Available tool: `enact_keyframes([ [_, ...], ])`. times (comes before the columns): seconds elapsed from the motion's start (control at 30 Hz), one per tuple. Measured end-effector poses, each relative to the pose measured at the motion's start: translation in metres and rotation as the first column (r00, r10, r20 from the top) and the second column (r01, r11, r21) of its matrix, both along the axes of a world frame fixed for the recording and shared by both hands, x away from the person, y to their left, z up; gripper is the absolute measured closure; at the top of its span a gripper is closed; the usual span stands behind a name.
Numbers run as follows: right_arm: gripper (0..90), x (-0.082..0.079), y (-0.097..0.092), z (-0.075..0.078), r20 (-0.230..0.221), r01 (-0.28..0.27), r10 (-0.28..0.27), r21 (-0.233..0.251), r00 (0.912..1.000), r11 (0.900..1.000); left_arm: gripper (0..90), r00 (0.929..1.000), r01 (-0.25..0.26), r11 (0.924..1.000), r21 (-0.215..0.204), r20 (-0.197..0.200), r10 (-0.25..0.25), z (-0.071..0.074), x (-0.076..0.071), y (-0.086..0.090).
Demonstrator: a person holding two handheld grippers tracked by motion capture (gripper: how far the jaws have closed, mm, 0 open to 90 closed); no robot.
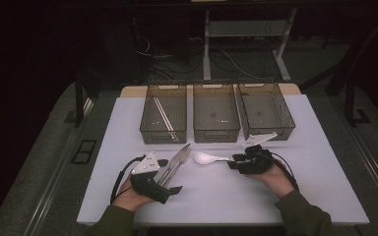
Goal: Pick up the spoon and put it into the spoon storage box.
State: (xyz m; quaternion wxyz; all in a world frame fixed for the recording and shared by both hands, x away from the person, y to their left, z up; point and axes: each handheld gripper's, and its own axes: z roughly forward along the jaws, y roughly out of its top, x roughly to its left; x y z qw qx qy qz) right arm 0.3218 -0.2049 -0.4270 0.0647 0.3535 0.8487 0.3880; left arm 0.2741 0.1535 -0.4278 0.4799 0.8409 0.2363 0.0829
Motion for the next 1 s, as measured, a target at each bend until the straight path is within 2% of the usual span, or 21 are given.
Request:
enact_keyframes([
  [0.17, 38.5, -0.010, -0.030, 0.005, 0.011, 0.027, -0.028, 0.070, 0.9995, 0.9972, 0.0, 1.0000, -0.004, 1.0000, -0.003, -0.007, 0.004, -0.001, 0.003, -0.002],
  [0.23, 36.0, -0.018, -0.042, 0.005, 0.031, 0.048, -0.051, 0.088, 0.9982, 0.9950, 0.0, 1.0000, -0.002, 1.0000, -0.006, -0.007, 0.002, 0.000, 0.004, -0.004],
  [0.37, 29.5, -0.035, -0.059, 0.000, 0.105, 0.070, -0.078, 0.079, 0.9914, 0.9944, 0.0, 1.0000, 0.000, 1.0000, -0.007, -0.002, 0.000, 0.002, 0.011, -0.011],
  [0.47, 28.2, -0.046, -0.068, -0.003, 0.116, 0.075, -0.085, 0.084, 0.9896, 0.9936, 0.0, 1.0000, -0.002, 1.0000, -0.002, 0.010, 0.002, 0.004, 0.017, -0.017],
  [0.7, 26.7, -0.062, -0.079, -0.008, 0.124, 0.075, -0.088, 0.111, 0.9883, 0.9910, 0.8, 0.9998, 0.016, 0.9999, -0.001, 0.014, -0.016, 0.005, 0.030, -0.033],
  [0.9, 25.3, -0.064, -0.079, -0.010, 0.128, 0.080, -0.094, 0.109, 0.9874, 0.9908, 6.7, 0.9992, 0.037, 0.9993, 0.006, 0.017, -0.037, 0.009, 0.044, -0.047],
  [1.0, 25.3, -0.063, -0.079, -0.010, 0.125, 0.084, -0.098, 0.111, 0.9873, 0.9902, 12.9, 0.9988, 0.040, 0.9991, 0.011, 0.029, -0.040, 0.010, 0.051, -0.053],
])
